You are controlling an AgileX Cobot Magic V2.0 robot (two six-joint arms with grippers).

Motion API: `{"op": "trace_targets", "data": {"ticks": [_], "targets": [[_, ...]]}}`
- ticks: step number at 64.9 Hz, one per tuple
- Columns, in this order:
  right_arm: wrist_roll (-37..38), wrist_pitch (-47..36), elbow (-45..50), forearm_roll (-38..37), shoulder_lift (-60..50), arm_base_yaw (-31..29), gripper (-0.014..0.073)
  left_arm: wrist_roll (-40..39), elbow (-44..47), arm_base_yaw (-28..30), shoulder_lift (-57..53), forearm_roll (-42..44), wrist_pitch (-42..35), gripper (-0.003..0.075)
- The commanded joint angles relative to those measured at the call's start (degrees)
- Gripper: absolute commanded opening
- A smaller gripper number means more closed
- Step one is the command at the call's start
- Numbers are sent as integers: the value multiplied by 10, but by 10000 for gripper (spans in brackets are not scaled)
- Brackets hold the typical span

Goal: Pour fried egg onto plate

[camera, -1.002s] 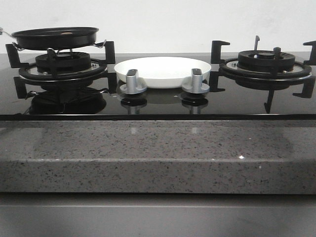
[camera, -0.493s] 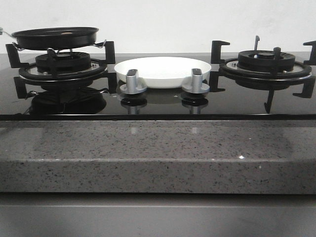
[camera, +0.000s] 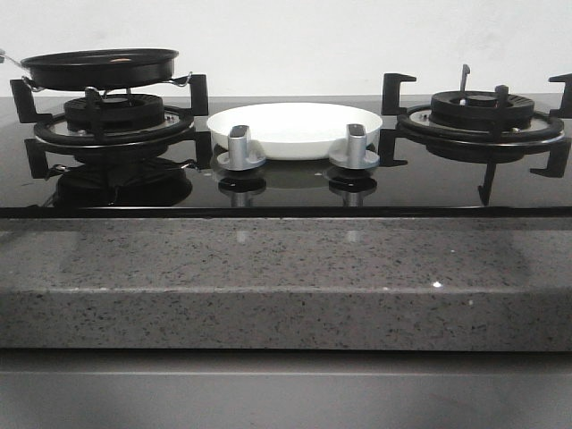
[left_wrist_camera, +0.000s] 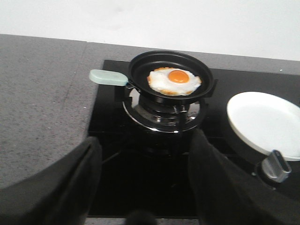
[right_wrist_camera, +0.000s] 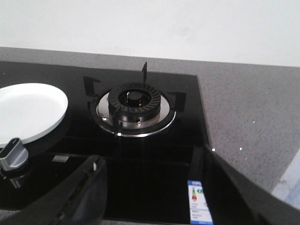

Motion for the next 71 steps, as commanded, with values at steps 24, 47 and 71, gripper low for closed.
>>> {"op": "trace_targets", "data": {"ticks": [24, 47, 71], "targets": [[-148, 98, -164, 160, 216, 67, 465, -4, -18, -166, 42, 0, -49, 377], [-146, 146, -320, 121, 453, 150, 379, -4, -18, -177, 85, -1, -49, 377], [-46, 340, -601, 120, 714, 139, 370, -4, -18, -177, 146, -1, -49, 377]]}}
